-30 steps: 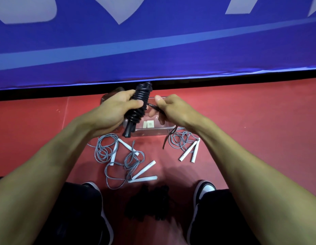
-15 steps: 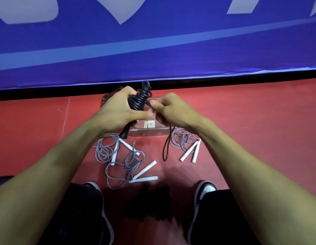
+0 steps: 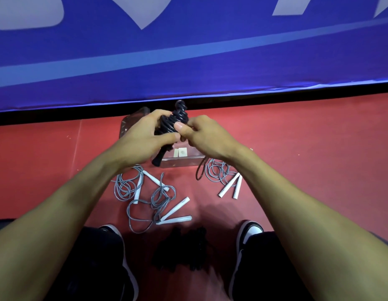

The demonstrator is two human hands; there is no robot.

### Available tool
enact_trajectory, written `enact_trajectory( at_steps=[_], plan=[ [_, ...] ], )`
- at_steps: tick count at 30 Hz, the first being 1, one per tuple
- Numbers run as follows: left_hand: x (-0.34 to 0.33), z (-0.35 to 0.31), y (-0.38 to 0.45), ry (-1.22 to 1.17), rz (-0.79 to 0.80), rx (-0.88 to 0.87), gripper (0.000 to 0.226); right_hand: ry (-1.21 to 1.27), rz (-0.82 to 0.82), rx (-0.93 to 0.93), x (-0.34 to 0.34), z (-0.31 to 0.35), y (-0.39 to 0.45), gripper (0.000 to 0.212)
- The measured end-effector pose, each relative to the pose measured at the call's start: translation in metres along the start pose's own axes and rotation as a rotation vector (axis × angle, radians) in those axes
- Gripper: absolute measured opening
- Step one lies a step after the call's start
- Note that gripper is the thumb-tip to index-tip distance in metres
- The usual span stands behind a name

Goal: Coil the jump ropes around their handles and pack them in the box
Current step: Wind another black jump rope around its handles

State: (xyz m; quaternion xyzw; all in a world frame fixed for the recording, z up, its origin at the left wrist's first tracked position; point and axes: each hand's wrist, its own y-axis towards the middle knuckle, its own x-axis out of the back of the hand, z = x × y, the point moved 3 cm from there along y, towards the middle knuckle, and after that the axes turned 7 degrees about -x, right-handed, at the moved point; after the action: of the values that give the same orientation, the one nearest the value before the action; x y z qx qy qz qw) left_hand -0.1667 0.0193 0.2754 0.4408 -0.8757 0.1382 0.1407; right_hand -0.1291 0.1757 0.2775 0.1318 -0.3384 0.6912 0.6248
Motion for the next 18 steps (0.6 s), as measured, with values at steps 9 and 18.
enact_trajectory(
  at_steps=[9, 18],
  plan=[
    [0.009, 0.002, 0.002, -0.038, -0.126, -0.001, 0.038, -0.017, 0.038, -0.095, 0.002, -0.005, -0.004, 0.069],
    [-0.005, 0.0, 0.001, 0.154, -0.004, -0.07, 0.026, 0.004, -0.079, -0.008, 0.002, 0.002, -0.001, 0.068]
  ],
)
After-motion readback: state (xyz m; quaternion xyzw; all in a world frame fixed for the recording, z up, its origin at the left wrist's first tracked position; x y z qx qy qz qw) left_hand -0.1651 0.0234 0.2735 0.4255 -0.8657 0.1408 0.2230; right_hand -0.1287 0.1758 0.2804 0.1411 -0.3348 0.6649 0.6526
